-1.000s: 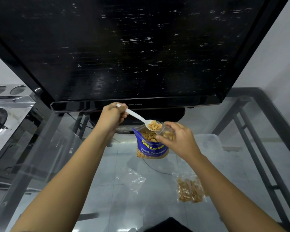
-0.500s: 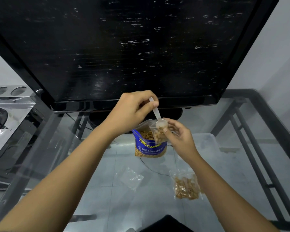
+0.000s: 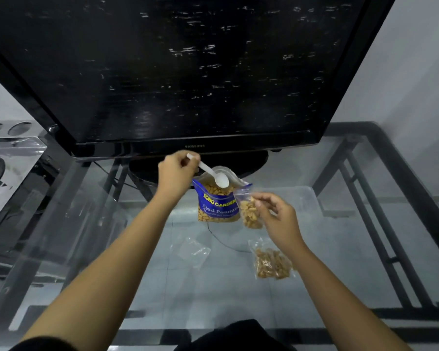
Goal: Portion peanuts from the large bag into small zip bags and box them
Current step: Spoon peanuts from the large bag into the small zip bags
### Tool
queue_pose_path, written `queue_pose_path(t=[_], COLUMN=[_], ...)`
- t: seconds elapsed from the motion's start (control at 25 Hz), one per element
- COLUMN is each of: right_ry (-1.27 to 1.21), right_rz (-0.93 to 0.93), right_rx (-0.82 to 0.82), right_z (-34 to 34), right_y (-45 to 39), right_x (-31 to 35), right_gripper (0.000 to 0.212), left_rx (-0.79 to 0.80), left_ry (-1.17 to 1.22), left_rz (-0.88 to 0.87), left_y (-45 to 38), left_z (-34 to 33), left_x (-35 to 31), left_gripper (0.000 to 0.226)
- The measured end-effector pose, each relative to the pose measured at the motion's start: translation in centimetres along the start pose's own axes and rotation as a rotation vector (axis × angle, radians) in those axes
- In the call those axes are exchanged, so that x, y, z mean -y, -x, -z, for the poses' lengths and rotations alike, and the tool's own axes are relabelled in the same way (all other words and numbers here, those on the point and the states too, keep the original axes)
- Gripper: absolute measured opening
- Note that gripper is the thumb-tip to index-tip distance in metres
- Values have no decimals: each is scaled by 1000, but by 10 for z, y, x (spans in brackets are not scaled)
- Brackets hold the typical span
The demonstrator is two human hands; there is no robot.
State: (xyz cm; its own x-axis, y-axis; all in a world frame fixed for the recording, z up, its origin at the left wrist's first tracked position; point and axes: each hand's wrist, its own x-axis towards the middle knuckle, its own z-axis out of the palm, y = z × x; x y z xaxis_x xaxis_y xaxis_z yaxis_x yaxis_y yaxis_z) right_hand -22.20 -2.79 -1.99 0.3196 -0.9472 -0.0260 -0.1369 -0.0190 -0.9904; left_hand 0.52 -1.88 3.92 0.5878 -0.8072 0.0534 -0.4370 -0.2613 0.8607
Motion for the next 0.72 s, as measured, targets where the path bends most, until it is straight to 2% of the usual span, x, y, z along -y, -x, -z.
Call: queue_pose_path(t=[0.12, 0.2, 0.24, 0.32, 0.4, 0.52, 0.6, 0.72], right_ry=[119, 201, 236, 317, 412, 605, 803, 967], right_rz=[-107, -178, -213, -246, -241, -202, -126, -70], right_rx=[64, 122, 144, 191, 232, 273, 315, 303], right_z=[2, 0, -2, -6, -10, -11, -11, -9], right_y=[20, 28, 33, 39, 43, 44, 45, 48], right_x=[-27, -45, -55, -69, -81, -93, -99, -98], right_gripper=[23, 31, 34, 34, 34, 38, 41, 41], left_rx=[13, -59, -108, -143, 10, 308, 337, 249], left_ry=[-53, -34, -2, -22, -257, -631, -744, -614], left_rz=[95, 138, 174, 229, 257, 207, 200, 310], left_y=[10, 14, 18, 30, 53, 86, 97, 97], left_z=[-19, -20, -20, -21, -27, -34, -38, -41], left_x=[21, 31, 41, 73, 112, 151, 160, 160], left_gripper=[38, 58, 61, 50, 39, 48, 53, 60])
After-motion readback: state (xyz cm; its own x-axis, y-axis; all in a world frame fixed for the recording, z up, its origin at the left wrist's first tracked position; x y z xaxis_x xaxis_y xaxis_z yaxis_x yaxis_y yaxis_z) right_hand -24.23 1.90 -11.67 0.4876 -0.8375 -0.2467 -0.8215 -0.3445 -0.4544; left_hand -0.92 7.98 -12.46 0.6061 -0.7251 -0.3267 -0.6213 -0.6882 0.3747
